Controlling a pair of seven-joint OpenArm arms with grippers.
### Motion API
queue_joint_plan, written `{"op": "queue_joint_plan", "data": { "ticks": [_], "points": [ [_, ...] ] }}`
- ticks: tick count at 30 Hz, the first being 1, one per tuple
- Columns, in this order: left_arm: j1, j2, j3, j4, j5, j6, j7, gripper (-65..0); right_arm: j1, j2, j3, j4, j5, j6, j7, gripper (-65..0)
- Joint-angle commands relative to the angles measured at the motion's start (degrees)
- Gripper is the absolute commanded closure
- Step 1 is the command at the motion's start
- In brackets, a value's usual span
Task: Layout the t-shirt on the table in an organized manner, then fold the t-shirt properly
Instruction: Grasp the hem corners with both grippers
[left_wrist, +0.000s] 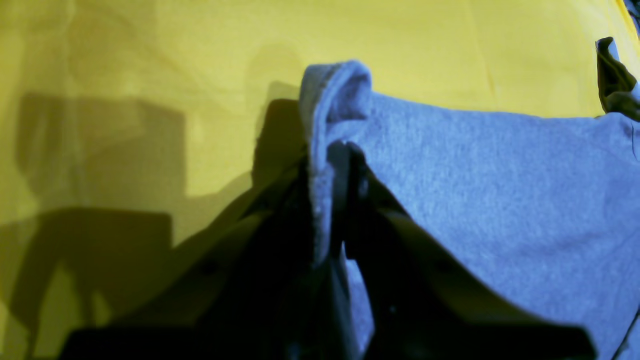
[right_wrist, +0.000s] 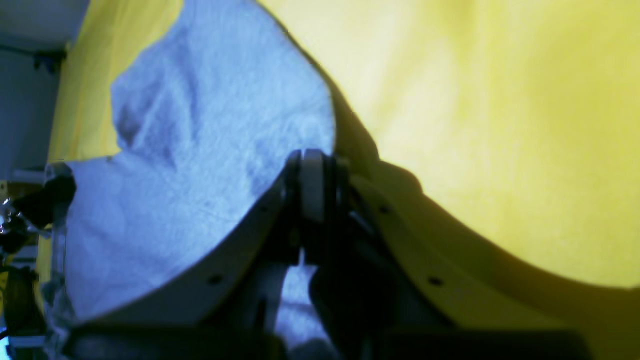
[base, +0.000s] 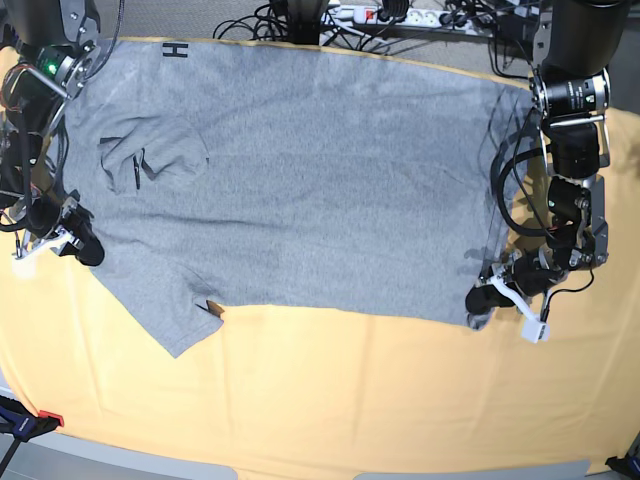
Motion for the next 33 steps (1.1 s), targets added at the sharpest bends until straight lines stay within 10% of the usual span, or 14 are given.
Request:
{"op": "queue_joint_plan", "data": {
  "ticks": [1, 33],
  "points": [
    [-1.3, -0.9, -0.2, 0.5, 0.2, 0.4, 0.3, 0.0, 1.5, 1.1, -0.1, 0.6, -2.2, 0.0, 2.3, 0.0],
    [-14.1, -0.9, 0.0, 0.5, 9.4, -1.8, -7.0, 0.0, 14.9, 1.6, -2.6, 0.5, -18.9, 0.0, 10.6, 0.0]
  ]
}}
